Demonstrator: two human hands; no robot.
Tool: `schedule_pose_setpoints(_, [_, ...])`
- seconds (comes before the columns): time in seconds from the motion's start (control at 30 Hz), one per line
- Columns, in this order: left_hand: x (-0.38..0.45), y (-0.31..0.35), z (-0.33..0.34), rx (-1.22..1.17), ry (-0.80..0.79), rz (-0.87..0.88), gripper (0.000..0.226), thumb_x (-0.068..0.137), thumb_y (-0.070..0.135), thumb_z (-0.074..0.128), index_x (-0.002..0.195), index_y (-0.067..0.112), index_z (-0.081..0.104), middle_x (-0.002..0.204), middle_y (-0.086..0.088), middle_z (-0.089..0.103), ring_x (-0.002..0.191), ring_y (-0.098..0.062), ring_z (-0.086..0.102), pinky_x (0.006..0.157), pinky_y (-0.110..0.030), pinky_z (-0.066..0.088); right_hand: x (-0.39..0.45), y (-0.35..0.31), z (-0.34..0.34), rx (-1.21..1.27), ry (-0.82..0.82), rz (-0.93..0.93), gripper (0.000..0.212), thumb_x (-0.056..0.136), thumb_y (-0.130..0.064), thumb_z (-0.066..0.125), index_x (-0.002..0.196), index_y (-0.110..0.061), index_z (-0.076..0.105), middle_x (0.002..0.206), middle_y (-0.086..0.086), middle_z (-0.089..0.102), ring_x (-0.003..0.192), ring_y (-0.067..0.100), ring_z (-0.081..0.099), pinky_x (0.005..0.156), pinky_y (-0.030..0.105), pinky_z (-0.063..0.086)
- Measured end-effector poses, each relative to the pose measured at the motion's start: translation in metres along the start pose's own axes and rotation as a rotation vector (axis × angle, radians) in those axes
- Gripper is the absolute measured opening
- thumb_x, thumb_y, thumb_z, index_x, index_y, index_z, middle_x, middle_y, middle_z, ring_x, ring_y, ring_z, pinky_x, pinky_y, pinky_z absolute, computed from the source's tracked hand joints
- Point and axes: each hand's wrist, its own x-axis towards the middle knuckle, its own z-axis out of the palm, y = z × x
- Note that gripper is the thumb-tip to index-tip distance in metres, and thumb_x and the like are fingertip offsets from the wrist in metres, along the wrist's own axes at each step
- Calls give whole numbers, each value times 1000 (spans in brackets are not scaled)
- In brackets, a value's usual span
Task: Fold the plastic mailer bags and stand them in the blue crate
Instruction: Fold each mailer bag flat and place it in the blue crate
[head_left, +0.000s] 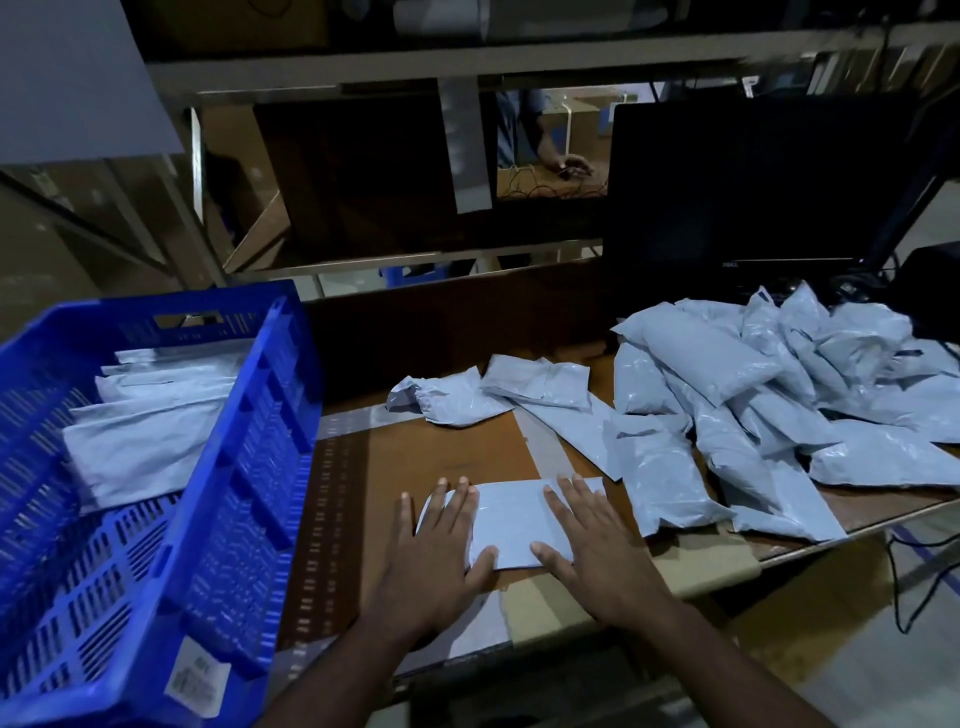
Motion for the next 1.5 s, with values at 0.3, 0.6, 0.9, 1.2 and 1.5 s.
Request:
schedule_pose_setpoints(0.3, [-18, -15, -6, -175, 8, -68, 105, 86, 88, 27, 161, 25, -10, 166, 13, -20, 150, -3, -26, 124, -47, -15, -30, 3, -6, 268, 159, -132, 24, 92, -49, 65, 112, -48, 51, 149, -20, 40, 144, -4, 22, 118, 34, 33])
schedule_pose_setpoints(0.6, [-19, -29, -47, -497, 469, -159, 40, 82, 10, 76, 112, 36, 71, 110, 19, 68, 104, -2, 64, 86, -23, 51, -5, -40, -58, 313, 344, -56, 26, 96, -60, 47, 105, -38, 58, 99, -20, 65, 91, 1, 61, 73, 24, 49])
schedule_pose_setpoints(0.9, [-5, -42, -68, -652, 499, -435, 51, 83, 22, 82, 130, 30, 62, 123, 5, 70, 108, -11, 65, 79, -27, 56, 2, -37, -70, 153, -25, -92, 81, 73, -51, 83, 140, -38, 40, 126, -21, 47, 118, 8, 53, 94, 27, 48])
schedule_pose_setpoints(1.2, [-6, -42, -57, -838, 568, -607, 89, 72, 23, 92, 145, 21, 42, 131, -1, 59, 109, -16, 57, 89, -35, 54, 19, -28, -73, 394, 324, 100, 61, 86, -36, 76, 135, -37, 40, 82, -11, 59, 70, 6, 58, 60, 23, 43])
schedule_pose_setpoints(1.5, [-14, -11, -36, -472, 441, -421, 87, 89, 24, 78, 157, 32, 25, 165, 9, 20, 149, -16, 31, 111, -30, 39, 32, -34, -45, -255, 222, 5, 46, 94, -37, 61, 136, -20, 53, 139, 4, 52, 123, 23, 51, 95, 35, 48])
